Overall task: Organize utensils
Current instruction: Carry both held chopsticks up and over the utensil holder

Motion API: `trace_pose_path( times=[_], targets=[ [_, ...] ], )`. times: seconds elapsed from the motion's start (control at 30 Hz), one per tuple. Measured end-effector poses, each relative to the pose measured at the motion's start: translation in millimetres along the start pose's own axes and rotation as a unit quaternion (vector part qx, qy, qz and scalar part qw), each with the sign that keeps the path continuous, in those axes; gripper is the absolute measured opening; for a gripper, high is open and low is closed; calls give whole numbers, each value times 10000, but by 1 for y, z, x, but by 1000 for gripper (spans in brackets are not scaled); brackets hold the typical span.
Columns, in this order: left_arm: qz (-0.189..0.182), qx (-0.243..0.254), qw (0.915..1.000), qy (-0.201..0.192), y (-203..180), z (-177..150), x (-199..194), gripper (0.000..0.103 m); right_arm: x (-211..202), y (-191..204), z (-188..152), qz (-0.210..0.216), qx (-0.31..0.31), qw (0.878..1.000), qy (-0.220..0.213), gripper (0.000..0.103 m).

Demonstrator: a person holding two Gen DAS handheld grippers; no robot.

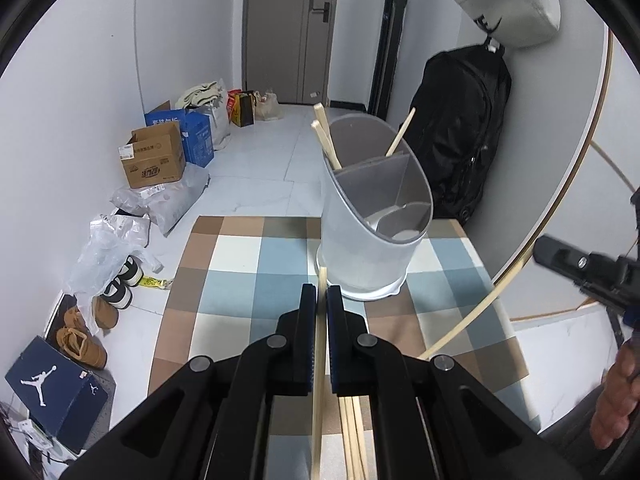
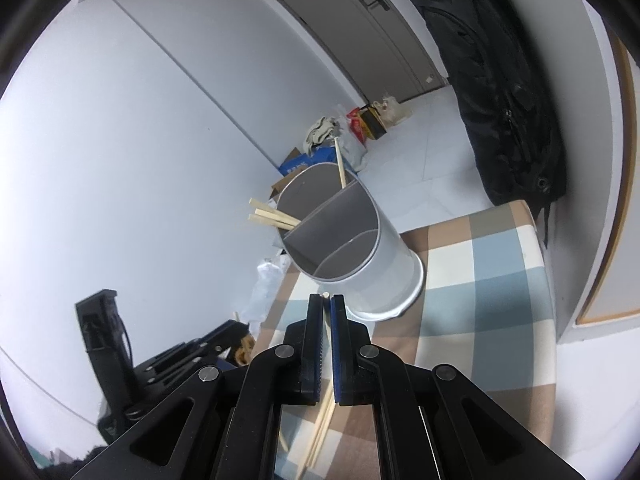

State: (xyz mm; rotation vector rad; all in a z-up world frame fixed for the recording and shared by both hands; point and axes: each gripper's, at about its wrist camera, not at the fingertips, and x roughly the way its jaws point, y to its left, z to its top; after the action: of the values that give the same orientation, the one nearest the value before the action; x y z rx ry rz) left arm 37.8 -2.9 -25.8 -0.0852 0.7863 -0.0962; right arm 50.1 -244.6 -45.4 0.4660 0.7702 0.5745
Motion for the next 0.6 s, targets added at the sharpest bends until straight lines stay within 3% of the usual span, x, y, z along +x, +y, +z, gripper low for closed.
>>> trace_pose_path(
  times=[0.33, 0.6],
  targets=[
    [-263, -298, 9980, -484, 5, 14, -34, 1, -3, 13, -4, -227, -197, 9995, -118, 3],
    [-367, -317, 9968, -635, 6, 27, -48, 1, -3, 39, 4, -311, -434, 9985, -135, 3]
  ],
)
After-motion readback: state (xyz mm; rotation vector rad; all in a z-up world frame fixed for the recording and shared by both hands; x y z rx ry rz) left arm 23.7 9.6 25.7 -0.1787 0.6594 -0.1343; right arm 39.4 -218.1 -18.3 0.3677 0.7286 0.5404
